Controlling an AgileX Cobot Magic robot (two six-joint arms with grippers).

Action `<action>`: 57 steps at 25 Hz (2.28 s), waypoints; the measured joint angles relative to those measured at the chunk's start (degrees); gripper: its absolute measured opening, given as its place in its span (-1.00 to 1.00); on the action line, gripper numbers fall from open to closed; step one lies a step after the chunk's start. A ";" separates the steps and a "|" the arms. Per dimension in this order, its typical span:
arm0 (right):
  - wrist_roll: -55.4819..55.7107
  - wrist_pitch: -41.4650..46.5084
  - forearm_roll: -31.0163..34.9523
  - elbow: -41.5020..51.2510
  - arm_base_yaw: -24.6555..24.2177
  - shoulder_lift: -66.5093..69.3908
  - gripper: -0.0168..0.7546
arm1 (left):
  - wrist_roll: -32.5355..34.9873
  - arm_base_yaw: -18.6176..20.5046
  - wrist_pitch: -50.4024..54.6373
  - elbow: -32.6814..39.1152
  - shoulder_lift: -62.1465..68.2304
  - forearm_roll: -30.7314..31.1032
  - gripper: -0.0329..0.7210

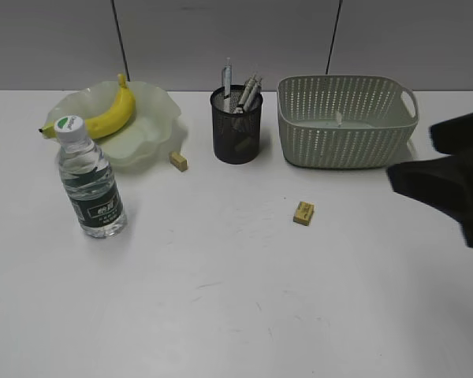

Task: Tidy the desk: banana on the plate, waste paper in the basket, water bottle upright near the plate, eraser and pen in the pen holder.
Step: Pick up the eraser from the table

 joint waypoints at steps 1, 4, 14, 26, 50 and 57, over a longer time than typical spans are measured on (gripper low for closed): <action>-1.54 -0.57 0.90 -1.52 0.10 3.35 0.32 | 0.00 0.00 -0.05 0.00 0.00 0.00 0.04; -3.56 -1.85 2.06 -6.85 1.66 15.00 0.32 | 0.00 0.00 -0.05 0.00 0.00 0.05 0.03; -5.12 -14.77 0.61 -23.24 9.83 45.05 0.32 | 0.00 0.00 -0.05 0.00 0.00 0.29 -0.01; -5.12 -20.47 2.70 -42.04 10.14 67.32 0.14 | 0.00 0.00 -0.05 0.00 0.00 0.46 -0.03; -5.12 -22.21 7.99 -58.73 8.96 87.12 0.01 | 0.00 0.00 -0.05 0.00 0.00 0.50 -0.03; -5.12 -21.78 8.13 -60.74 8.45 89.07 0.01 | 0.00 0.00 -0.05 0.00 0.00 0.63 -0.03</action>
